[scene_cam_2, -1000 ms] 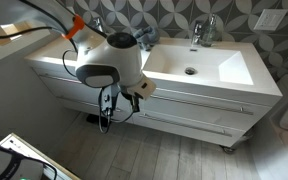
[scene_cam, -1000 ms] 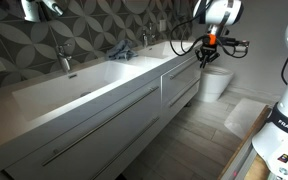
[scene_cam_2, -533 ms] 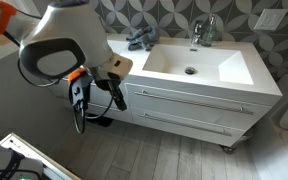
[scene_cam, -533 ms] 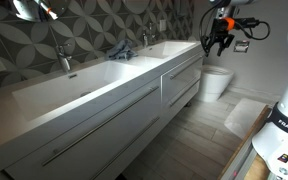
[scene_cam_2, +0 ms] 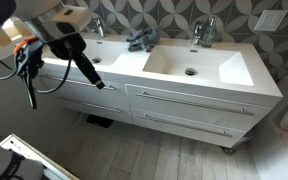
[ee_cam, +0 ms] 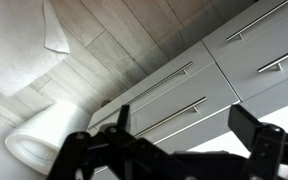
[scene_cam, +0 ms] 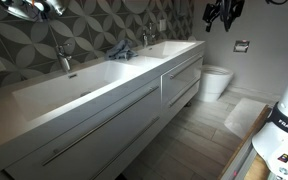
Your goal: Close the open drawer
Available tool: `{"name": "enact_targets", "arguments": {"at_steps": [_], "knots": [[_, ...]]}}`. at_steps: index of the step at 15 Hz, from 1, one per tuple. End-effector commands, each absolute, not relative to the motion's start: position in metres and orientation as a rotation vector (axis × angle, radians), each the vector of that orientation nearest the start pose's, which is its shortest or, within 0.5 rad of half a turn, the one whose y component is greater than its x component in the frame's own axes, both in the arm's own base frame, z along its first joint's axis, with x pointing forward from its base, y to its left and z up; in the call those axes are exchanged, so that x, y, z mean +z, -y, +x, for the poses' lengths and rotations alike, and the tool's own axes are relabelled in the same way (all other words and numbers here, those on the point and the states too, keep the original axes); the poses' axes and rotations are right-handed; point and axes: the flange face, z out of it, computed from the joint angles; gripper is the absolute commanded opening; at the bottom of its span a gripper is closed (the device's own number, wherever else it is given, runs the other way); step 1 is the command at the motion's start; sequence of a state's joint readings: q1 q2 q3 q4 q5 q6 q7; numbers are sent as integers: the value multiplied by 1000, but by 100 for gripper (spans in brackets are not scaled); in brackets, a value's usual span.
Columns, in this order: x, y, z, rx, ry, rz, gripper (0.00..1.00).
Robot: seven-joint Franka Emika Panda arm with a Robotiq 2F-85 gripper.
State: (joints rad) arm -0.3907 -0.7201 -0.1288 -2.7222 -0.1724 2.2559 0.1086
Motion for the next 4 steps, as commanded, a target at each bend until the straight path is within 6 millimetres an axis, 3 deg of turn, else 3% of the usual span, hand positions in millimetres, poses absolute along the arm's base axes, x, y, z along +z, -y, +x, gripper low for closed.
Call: {"name": "enact_targets", "arguments": {"at_steps": [1,4], "knots": [[465,173,298,-398,-809,-3125,100],[469,171,294,-408,-796,-3129,100]]}}
